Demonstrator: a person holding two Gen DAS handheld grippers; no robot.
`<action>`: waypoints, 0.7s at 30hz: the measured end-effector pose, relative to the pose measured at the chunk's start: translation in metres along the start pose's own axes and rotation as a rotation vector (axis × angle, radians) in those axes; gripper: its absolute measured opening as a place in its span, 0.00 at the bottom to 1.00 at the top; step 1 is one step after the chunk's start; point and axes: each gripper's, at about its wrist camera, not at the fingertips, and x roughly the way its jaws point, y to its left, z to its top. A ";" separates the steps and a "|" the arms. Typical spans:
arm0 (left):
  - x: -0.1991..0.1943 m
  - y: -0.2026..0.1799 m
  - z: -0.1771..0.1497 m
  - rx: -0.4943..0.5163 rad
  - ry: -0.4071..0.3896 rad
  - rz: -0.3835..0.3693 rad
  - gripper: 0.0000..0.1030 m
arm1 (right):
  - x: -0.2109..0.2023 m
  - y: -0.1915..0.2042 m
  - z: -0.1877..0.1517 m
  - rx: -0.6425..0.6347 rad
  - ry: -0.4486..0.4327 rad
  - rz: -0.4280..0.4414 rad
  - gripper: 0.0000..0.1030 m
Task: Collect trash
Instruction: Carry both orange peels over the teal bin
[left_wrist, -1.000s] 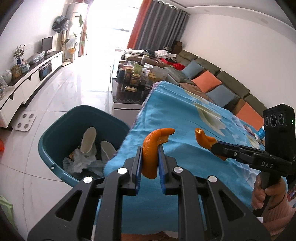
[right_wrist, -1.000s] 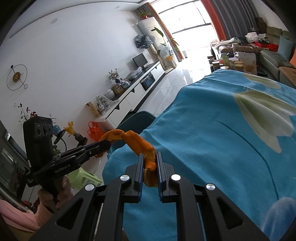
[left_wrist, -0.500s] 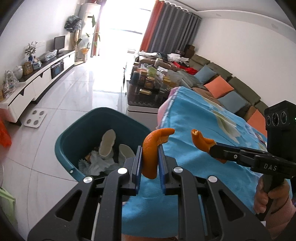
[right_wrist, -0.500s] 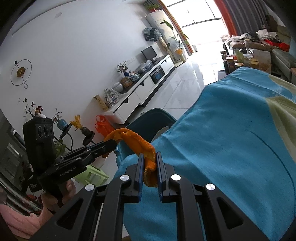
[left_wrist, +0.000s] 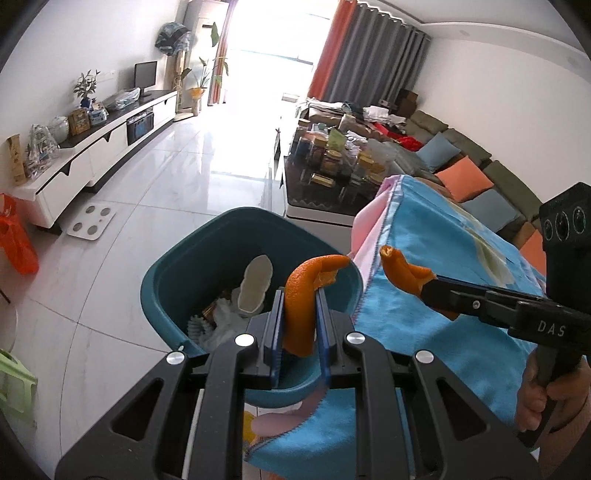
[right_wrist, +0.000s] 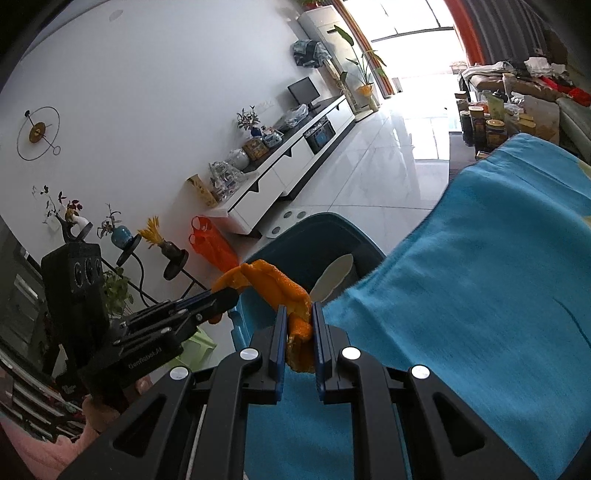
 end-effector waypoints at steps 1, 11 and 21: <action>0.002 0.002 0.001 -0.002 0.000 0.006 0.16 | 0.003 0.001 0.002 -0.001 0.004 0.000 0.11; 0.017 0.014 0.001 -0.025 0.023 0.045 0.16 | 0.034 0.007 0.013 -0.004 0.047 -0.030 0.11; 0.043 0.021 0.000 -0.053 0.059 0.082 0.16 | 0.063 0.012 0.019 0.005 0.104 -0.074 0.11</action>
